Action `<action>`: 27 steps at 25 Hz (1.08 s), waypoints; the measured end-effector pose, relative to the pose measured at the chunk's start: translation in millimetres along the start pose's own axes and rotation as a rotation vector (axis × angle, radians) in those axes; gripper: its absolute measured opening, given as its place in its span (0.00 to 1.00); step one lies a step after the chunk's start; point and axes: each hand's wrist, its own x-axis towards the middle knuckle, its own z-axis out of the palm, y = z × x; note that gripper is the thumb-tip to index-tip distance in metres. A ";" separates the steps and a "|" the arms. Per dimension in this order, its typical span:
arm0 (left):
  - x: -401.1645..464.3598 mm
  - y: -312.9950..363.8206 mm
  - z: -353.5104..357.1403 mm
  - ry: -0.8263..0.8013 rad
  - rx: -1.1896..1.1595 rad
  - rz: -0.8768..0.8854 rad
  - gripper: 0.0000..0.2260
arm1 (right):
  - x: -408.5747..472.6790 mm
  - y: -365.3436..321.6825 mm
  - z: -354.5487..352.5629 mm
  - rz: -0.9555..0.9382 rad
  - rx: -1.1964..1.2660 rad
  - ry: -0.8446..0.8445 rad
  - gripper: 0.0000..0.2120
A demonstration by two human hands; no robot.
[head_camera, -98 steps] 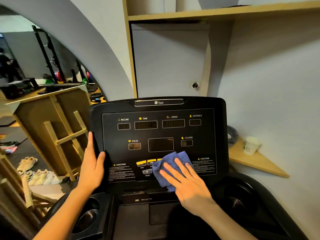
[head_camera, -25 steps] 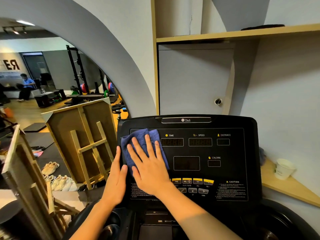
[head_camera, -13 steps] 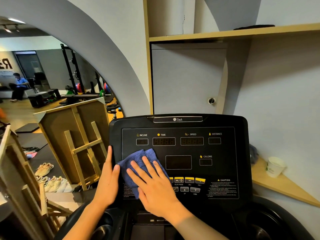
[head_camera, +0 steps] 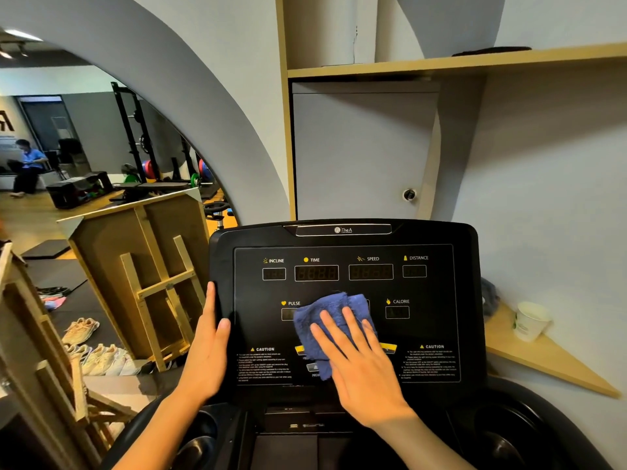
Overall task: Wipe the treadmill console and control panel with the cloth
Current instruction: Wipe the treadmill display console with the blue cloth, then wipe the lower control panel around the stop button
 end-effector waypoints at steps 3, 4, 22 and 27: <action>-1.1 4.7 0.2 -0.008 0.021 0.004 0.33 | -14.9 25.6 0.9 0.056 -0.045 0.033 0.40; -1.5 6.6 0.2 -0.011 0.029 0.004 0.33 | -20.0 33.6 0.9 0.075 -0.056 0.044 0.39; -69.7 14.6 1.1 0.033 0.343 -0.144 0.31 | -54.5 136.7 -40.2 0.513 0.652 0.425 0.27; -106.1 22.9 -16.7 0.035 0.407 -0.122 0.30 | -59.6 148.2 -69.2 0.901 0.900 0.620 0.17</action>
